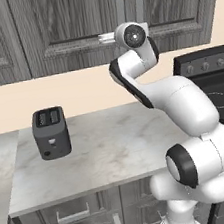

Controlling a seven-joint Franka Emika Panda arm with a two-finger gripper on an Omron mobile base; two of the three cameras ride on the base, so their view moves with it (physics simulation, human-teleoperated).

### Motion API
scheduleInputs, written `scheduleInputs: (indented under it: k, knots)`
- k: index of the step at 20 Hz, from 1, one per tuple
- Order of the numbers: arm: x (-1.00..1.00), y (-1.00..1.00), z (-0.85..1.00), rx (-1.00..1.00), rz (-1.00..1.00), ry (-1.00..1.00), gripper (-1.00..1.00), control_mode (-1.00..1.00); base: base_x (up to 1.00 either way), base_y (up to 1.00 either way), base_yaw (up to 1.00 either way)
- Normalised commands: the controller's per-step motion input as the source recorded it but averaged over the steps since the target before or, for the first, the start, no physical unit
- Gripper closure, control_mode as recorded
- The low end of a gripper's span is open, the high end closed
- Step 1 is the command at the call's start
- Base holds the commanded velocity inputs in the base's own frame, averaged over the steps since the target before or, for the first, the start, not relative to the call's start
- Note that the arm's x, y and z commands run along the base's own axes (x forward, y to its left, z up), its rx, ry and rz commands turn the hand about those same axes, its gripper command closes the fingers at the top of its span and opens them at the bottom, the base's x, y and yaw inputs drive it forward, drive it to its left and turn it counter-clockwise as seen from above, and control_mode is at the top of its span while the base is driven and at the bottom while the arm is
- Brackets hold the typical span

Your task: Open the cabinet. Pick the sponge and place it next to the sink. Then close the cabinet.

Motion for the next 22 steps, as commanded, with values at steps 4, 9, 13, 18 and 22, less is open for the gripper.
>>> scheduleInputs:
  k: [4,9,13,18,22]
  knots:
    - [0.00,0.00,0.00,0.00,0.00,0.00,1.00,-1.00,0.00,0.00,0.00]
    - [0.00,0.00,0.00,0.00,0.00,0.00,1.00,-1.00,0.00,0.00,0.00]
    - [-0.27,0.15,-0.02,0.01,0.02,-0.01,1.00,-1.00,0.00,0.00,0.00]
    - [-0.61,0.54,0.00,0.01,0.12,-0.04,1.00,-1.00,0.00,0.00,0.00]
    - [-0.46,0.44,0.00,0.00,0.11,0.00,1.00,-1.00,0.00,0.00,0.00]
